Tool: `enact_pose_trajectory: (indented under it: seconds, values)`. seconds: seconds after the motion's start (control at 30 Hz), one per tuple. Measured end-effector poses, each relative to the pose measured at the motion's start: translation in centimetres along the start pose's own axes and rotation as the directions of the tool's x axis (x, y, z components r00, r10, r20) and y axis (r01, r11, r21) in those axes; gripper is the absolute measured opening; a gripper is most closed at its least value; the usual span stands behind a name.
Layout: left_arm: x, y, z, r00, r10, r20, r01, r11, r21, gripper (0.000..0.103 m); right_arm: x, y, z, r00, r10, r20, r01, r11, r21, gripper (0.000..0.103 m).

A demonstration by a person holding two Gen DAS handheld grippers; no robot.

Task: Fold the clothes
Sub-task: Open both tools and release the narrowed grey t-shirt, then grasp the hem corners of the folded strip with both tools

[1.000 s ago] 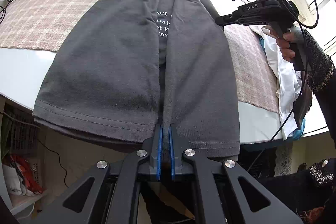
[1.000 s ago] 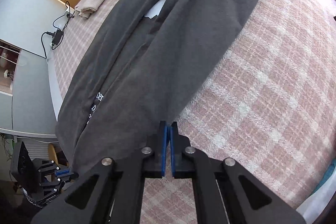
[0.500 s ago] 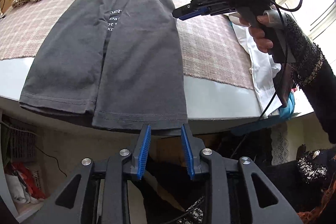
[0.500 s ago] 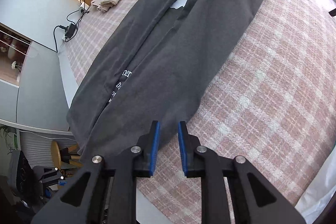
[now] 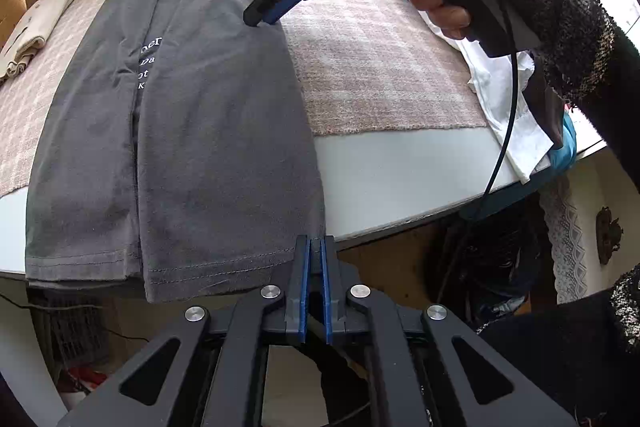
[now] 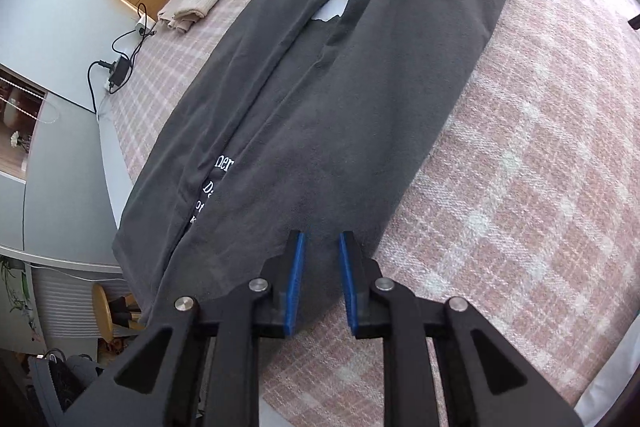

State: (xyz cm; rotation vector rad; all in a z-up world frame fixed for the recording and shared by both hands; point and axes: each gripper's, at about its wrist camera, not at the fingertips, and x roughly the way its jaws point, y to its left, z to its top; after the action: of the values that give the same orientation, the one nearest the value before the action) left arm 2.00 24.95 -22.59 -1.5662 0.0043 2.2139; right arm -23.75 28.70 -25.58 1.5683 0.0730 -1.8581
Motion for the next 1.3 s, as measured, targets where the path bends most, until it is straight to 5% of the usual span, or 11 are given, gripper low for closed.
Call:
enact_pose_trajectory:
  seconds: [0.1, 0.2, 0.27, 0.4, 0.53, 0.77, 0.93, 1.2, 1.3]
  values:
    - [0.1, 0.6, -0.4, 1.0, -0.012, 0.001, 0.012, 1.0, -0.02, 0.006, -0.6, 1.2, -0.3, 1.0, 0.022, 0.01, -0.022, 0.999, -0.028, 0.013]
    - [-0.5, 1.8, -1.1, 0.994, -0.104, -0.019, 0.102, 0.99, -0.099, 0.007, -1.3, 2.4, -0.5, 0.999, 0.044, 0.019, -0.043, 0.997, -0.056, 0.016]
    - [-3.0, 3.0, -1.8, 0.993, -0.116, 0.037, 0.12, 0.983, -0.14, 0.022, -1.7, 3.2, -0.7, 0.998, 0.059, 0.025, -0.057, 0.996, -0.075, 0.016]
    - [-6.4, 6.8, -2.6, 0.996, 0.029, 0.089, -0.014, 0.986, -0.164, 0.029, -2.6, 4.8, -1.1, 0.995, 0.09, 0.036, -0.085, 0.99, -0.113, 0.016]
    - [-6.5, 12.7, -3.0, 0.994, 0.089, 0.058, -0.066, 0.946, -0.318, 0.029, -0.6, 8.5, -0.5, 0.992, 0.125, -0.003, -0.124, 0.977, -0.173, 0.016]
    - [-6.8, 18.5, -4.0, 0.972, 0.232, 0.031, -0.196, 0.879, -0.435, 0.03, 3.4, 13.1, -2.7, 0.978, 0.169, -0.124, -0.195, 0.95, -0.244, 0.016]
    - [-5.1, 18.2, -2.8, 0.962, 0.272, -0.037, -0.271, 0.92, -0.283, 0.036, 3.7, 14.9, -5.6, 0.974, 0.179, -0.142, -0.212, 0.94, -0.268, 0.016]
    - [-3.6, 19.0, -1.6, 0.978, 0.199, -0.065, -0.206, 0.971, -0.121, 0.037, 3.2, 17.5, -10.5, 0.983, 0.169, -0.066, -0.179, 0.963, -0.202, 0.023]
    - [-3.3, 18.8, -1.1, 0.986, 0.15, -0.071, -0.153, 0.987, -0.043, 0.037, 3.8, 18.6, -11.6, 0.995, 0.096, -0.028, -0.099, 0.985, -0.145, 0.023]
